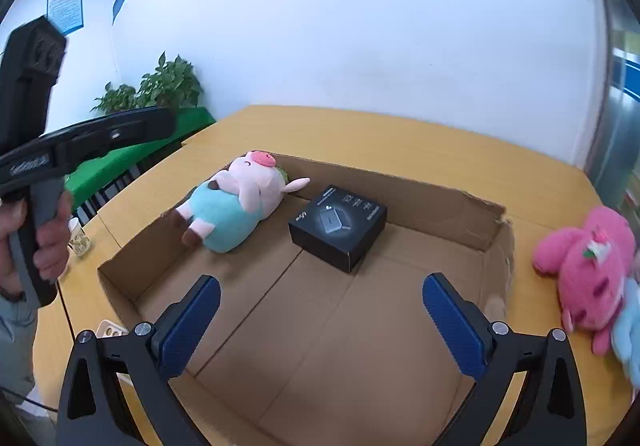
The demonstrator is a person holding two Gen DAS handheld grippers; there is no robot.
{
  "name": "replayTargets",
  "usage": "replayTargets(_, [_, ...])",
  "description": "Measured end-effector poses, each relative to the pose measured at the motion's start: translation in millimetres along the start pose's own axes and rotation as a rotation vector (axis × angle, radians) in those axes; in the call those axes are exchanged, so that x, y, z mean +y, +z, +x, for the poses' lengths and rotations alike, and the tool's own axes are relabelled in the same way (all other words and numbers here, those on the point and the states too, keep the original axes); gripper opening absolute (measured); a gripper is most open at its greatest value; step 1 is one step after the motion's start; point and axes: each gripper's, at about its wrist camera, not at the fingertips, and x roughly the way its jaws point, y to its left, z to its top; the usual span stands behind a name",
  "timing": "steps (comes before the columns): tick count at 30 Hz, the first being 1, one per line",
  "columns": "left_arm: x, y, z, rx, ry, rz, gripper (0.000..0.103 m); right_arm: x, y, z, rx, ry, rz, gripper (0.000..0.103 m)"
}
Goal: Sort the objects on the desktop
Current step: 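Grasp the black sunglasses on the table with the right tool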
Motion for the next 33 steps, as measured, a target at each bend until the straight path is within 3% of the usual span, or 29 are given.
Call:
replayTargets(2, [-17.0,-11.5,-10.2,0.025,-0.012,0.018,0.039,-4.0,-11.5,-18.5,-0.014,-0.016,0.017,0.063])
replayTargets(3, [-22.2,-19.5,-13.8,0.057,-0.023,0.021,0.0,-1.5,-20.4,-12.2,0.002,-0.013,0.035,0.028])
replayTargets(4, [-27.8,-24.4,-15.8,0.071,-0.028,0.007,0.003,1.0,-24.9,-15.4,0.013,-0.014,0.053,0.02])
replayTargets(6, [-38.1,-35.4,-21.8,0.062,-0.035,-0.028,0.003,4.6,-40.5,-26.9,0.014,-0.009,0.079,0.022])
replayTargets(8, [-46.3,-43.5,-32.9,0.049,-0.009,-0.041,0.03,9.7,-54.5,-39.3,0.006,-0.013,0.069,0.051])
replayTargets(9, [-48.8,-46.2,-37.3,0.045,0.007,-0.047,0.068,12.9,-61.8,-43.7,-0.001,-0.03,0.064,0.087])
replayTargets(10, [-50.8,-49.7,-43.4,0.033,0.024,-0.059,0.088,15.4,-69.2,-53.7,-0.023,-0.055,0.058,0.101])
replayTargets(12, [-55.3,-58.2,-53.6,-0.001,0.024,-0.072,0.088,17.3,-80.3,-70.5,-0.039,-0.082,0.044,0.1])
replayTargets(17, [-69.8,-94.2,-61.8,0.085,-0.03,-0.08,0.088,4.0,-124.3,-101.0,-0.003,-0.056,0.108,0.096])
replayTargets(18, [-72.1,-103.0,-61.0,0.102,-0.029,-0.079,0.088,2.2,-137.4,-101.8,0.022,-0.046,0.133,0.092])
replayTargets(21, [-75.5,-126.7,-56.9,0.134,-0.026,-0.103,0.088,-1.7,-166.3,-90.2,0.126,-0.062,0.154,0.054])
replayTargets(23, [-76.6,-140.6,-49.5,0.181,-0.049,-0.14,0.088,-5.1,-182.3,-76.8,0.187,-0.066,0.189,0.05])
replayTargets(26, [-80.7,-152.4,-44.1,0.225,-0.071,-0.167,0.088,-8.7,-191.4,-66.2,0.209,-0.06,0.231,0.044])
replayTargets(30, [-88.0,-158.5,-42.6,0.229,-0.099,-0.153,0.088,-23.8,-204.9,-53.8,0.253,-0.053,0.317,0.016])
replayTargets(33, [-91.8,-159.4,-35.3,0.258,-0.162,-0.165,0.086,-21.3,-213.2,-50.2,0.283,-0.047,0.318,0.01])
